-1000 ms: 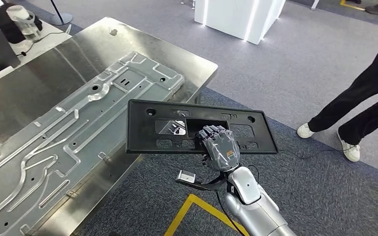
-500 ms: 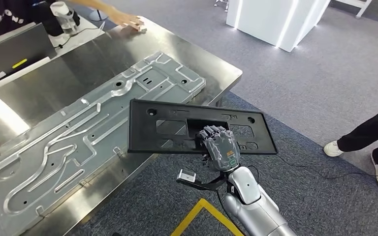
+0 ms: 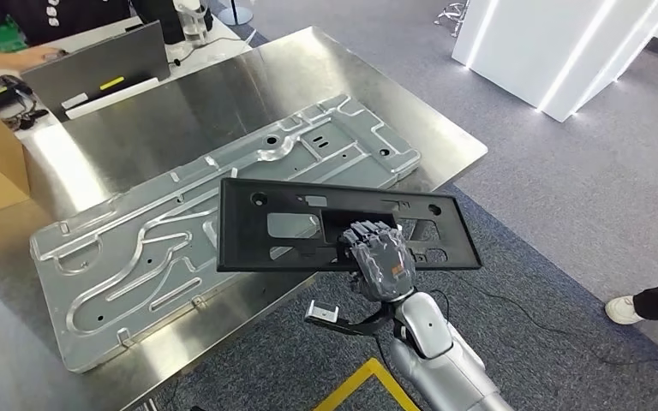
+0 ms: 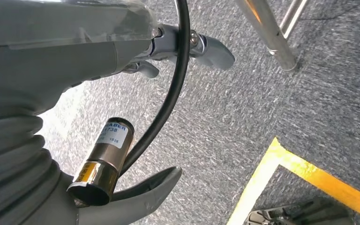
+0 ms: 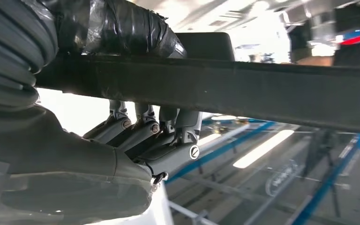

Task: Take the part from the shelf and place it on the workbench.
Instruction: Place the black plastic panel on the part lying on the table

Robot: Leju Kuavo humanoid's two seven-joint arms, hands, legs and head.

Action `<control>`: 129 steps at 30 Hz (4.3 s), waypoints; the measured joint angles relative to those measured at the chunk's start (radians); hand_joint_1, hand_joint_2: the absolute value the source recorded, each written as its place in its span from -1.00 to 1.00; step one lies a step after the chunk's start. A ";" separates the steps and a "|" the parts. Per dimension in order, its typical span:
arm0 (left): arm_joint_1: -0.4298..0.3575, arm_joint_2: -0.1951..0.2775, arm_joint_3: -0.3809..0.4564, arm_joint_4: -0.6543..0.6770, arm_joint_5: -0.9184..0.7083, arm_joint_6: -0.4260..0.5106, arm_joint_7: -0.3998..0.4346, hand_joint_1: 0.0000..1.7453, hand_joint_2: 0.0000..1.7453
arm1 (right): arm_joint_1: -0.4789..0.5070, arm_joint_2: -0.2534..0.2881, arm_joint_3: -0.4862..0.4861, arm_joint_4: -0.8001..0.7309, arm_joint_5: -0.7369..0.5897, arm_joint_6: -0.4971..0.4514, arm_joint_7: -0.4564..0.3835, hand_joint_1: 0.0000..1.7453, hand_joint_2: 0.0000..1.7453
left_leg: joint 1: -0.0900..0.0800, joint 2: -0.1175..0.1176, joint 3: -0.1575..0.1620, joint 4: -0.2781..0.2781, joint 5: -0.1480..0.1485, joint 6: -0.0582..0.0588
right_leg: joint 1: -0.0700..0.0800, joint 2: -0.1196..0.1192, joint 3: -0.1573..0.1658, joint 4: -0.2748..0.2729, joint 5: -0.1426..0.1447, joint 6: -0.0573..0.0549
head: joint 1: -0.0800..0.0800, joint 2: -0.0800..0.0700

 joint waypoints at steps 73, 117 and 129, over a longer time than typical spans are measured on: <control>0.006 -0.002 0.016 0.000 -0.010 -0.009 -0.002 -1.00 1.00 | -0.021 0.004 0.014 0.049 0.000 0.002 -0.017 0.90 1.00 | -0.001 0.012 0.002 0.010 -0.011 -0.026 | 0.003 -0.029 0.030 -0.112 0.086 -0.009 | -0.010 0.000; 0.024 -0.002 0.024 0.000 -0.012 -0.014 -0.001 -1.00 1.00 | -0.116 -0.161 0.028 0.184 0.153 0.084 0.075 0.90 1.00 | 0.000 0.013 0.002 0.010 -0.010 -0.026 | 0.005 -0.028 0.027 -0.109 0.085 -0.009 | -0.010 0.000; 0.025 0.001 0.025 0.000 -0.016 -0.017 -0.005 -1.00 1.00 | -0.116 -0.161 0.030 0.190 0.141 0.082 0.069 0.90 1.00 | 0.000 0.013 0.002 0.010 -0.010 -0.026 | 0.005 -0.028 0.027 -0.109 0.085 -0.009 | -0.010 0.000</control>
